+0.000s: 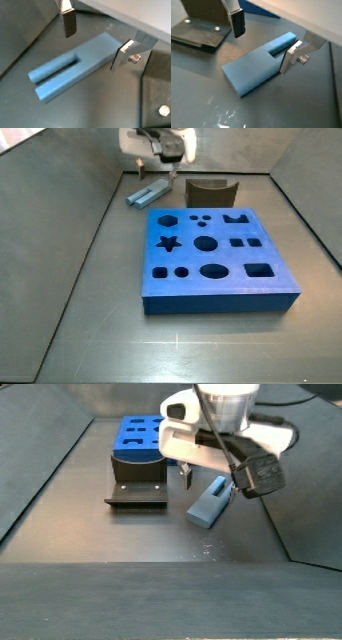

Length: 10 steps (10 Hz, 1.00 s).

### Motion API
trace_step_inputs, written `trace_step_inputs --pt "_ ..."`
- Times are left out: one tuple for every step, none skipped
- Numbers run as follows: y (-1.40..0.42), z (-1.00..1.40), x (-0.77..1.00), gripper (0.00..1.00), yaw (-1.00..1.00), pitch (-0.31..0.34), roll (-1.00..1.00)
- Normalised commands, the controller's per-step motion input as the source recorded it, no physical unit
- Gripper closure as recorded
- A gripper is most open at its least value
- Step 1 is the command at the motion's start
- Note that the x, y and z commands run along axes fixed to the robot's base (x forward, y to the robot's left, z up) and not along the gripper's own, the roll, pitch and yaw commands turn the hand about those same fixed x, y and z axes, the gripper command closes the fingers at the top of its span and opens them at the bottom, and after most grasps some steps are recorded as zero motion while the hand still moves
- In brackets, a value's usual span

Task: Pick up the square-circle object. Move up. Rotate the square-circle object. Place the square-circle object on the fixture. Regrasp the square-circle object. Move to above the board. Insert the square-circle object.
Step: Pick up the square-circle object.

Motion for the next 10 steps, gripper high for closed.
trace_step_inputs --pt "-0.06 -0.69 -0.22 0.00 -0.17 -0.144 -0.18" --pt "0.00 -0.58 -0.19 0.00 -0.11 -0.136 -0.20" --pt "0.00 -0.46 0.00 0.00 -0.11 -0.090 -0.15" --pt "0.00 -0.28 0.00 0.00 -0.08 -0.053 -0.11" --pt "0.00 -0.03 0.00 0.00 0.00 -0.009 0.00" --pt "0.00 0.00 -0.10 0.00 0.06 -0.070 0.00" --pt "0.00 0.00 0.00 0.00 0.00 0.000 0.01" --pt "0.00 0.00 0.00 0.00 0.00 0.000 0.00" --pt "0.00 0.00 0.00 1.00 0.00 0.000 0.00" --pt "0.00 0.00 0.00 1.00 0.00 0.000 0.00"
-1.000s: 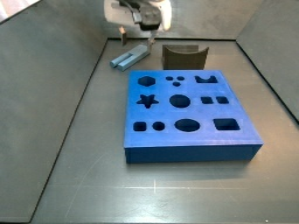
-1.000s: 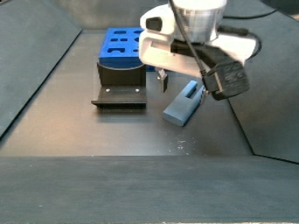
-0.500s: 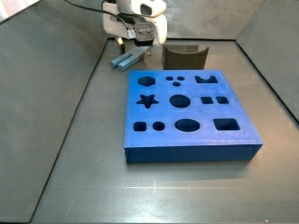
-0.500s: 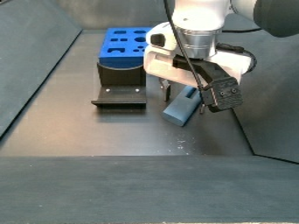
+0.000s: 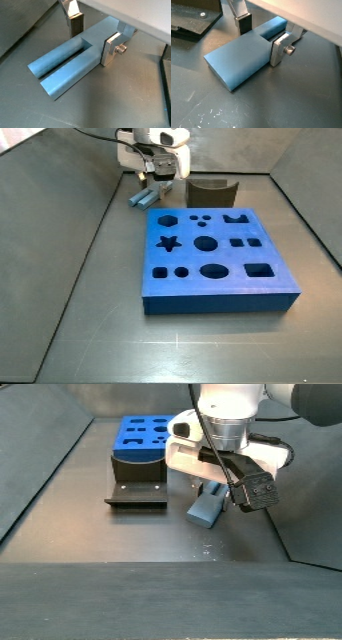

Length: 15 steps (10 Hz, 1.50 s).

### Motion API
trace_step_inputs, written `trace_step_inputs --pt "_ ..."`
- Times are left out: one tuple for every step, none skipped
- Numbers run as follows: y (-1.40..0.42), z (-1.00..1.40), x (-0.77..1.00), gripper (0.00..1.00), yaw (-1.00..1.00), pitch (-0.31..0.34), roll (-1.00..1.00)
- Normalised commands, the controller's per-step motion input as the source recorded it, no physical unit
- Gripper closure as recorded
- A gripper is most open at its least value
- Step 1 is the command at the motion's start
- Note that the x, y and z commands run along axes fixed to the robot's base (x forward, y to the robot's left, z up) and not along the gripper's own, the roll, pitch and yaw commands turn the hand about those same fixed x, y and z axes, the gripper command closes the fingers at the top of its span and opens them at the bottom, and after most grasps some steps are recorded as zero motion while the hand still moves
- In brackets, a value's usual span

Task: Pick up the square-circle object. Move up. Rotate the square-circle object. Place the square-circle object on the fixture. Regrasp the square-circle object. Move to above the board. Insert the square-circle object.
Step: Pick up the square-circle object, then move up.

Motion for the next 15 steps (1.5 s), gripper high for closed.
trace_step_inputs --pt "0.00 0.00 0.00 1.00 0.00 0.000 0.00" --pt "0.00 0.00 0.00 1.00 0.00 0.000 0.00" --pt "0.00 0.00 0.00 1.00 0.00 0.000 0.00" --pt "0.00 0.00 0.00 1.00 0.00 0.000 0.00" --pt "0.00 0.00 0.00 1.00 0.00 0.000 0.00" --pt "0.00 0.00 0.00 1.00 0.00 0.000 0.00" --pt "0.00 0.00 0.00 1.00 0.00 0.000 0.00" --pt "0.00 0.00 0.00 1.00 0.00 0.000 0.00" --pt "0.00 0.00 0.00 1.00 0.00 0.000 0.00" --pt "0.00 0.83 0.00 1.00 0.00 0.000 0.00" --pt "-0.03 0.82 0.00 1.00 -0.05 0.005 0.00" --pt "-0.02 0.71 -0.03 1.00 -0.05 0.025 0.00" --pt "-0.01 0.59 -0.03 1.00 -0.04 0.033 0.01" --pt "0.00 0.42 -0.01 1.00 -0.03 0.053 0.03" --pt "0.00 0.26 -0.01 1.00 -0.03 0.062 0.04"
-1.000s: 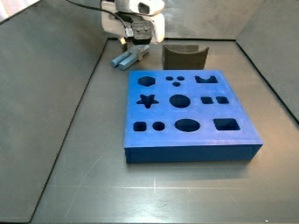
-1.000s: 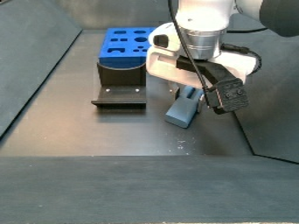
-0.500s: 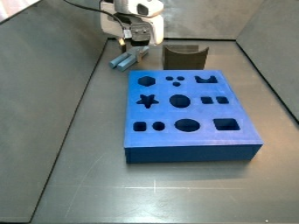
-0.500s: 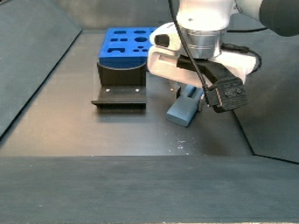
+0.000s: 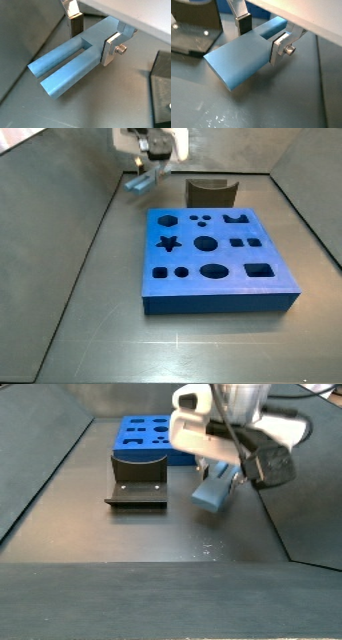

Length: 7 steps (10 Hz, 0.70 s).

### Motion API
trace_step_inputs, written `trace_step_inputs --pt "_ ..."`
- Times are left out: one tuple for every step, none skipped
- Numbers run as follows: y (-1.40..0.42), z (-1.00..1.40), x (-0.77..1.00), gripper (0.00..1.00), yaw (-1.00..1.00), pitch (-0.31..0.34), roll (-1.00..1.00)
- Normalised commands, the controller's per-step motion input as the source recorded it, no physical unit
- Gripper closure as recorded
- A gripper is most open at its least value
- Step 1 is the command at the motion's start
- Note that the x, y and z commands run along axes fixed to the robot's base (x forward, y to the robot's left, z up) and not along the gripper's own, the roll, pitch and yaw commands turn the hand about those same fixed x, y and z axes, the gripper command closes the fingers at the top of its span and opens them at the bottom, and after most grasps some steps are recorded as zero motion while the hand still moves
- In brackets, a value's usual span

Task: Pick up the square-circle object. Move up. Rotate the square-circle object. Place the square-circle object on the fixture. Regrasp the square-circle object. Move to above the board. Insert the square-circle object.
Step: Rotate the square-circle object.

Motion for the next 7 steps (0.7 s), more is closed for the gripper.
trace_step_inputs --pt "0.20 0.83 0.13 1.00 0.00 0.000 0.00" --pt "0.18 0.67 0.12 1.00 0.00 0.009 0.01" --pt "0.12 0.54 0.08 1.00 -0.01 0.050 0.01" --pt "0.07 0.34 0.05 1.00 -0.01 0.077 0.02" --pt "0.05 0.25 0.03 1.00 -0.02 0.082 0.03" --pt "0.00 0.00 0.00 1.00 -1.00 0.000 0.00" --pt "-0.01 -0.03 0.00 1.00 -1.00 0.000 0.00"
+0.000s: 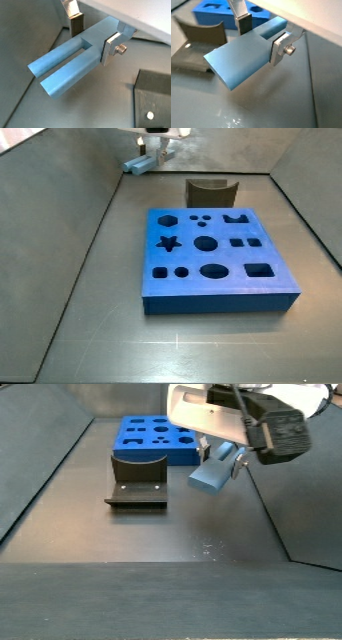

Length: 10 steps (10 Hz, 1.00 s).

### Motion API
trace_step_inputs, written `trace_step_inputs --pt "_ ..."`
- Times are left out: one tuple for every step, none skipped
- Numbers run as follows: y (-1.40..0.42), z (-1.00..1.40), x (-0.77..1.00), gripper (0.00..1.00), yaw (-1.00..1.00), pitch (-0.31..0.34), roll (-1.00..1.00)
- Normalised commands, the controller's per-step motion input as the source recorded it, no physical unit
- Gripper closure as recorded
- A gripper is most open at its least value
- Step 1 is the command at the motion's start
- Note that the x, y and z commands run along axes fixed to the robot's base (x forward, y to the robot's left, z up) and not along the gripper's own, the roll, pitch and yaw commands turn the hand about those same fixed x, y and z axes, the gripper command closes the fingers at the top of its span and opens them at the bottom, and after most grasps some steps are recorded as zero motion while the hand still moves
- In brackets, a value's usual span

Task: Pick up the square-circle object. Move up. Rotate the square-circle object. Place the square-circle object on the fixture. Regrasp the square-circle object. Move to above the board. Insert the square-circle object.
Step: Rotate the square-circle object.

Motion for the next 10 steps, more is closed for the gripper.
trace_step_inputs --pt "0.00 -0.02 0.00 1.00 -1.00 -0.001 0.00" --pt "0.00 -0.02 0.01 1.00 -1.00 -0.001 0.00" --pt "0.00 -0.01 0.01 1.00 -1.00 -0.001 0.00" --pt "0.01 -0.01 0.01 1.00 -1.00 -0.002 0.00" --pt "0.01 0.00 0.01 1.00 -1.00 -0.002 0.00" --pt "0.01 0.00 0.01 1.00 -1.00 -0.002 0.00" --pt "0.01 0.00 0.01 1.00 -1.00 -0.002 0.00" --pt "0.01 0.00 0.01 1.00 -1.00 -0.002 0.00" --pt "0.01 0.00 0.01 1.00 -1.00 -0.002 0.00" --pt "0.01 0.00 0.01 1.00 -1.00 -0.002 0.00"
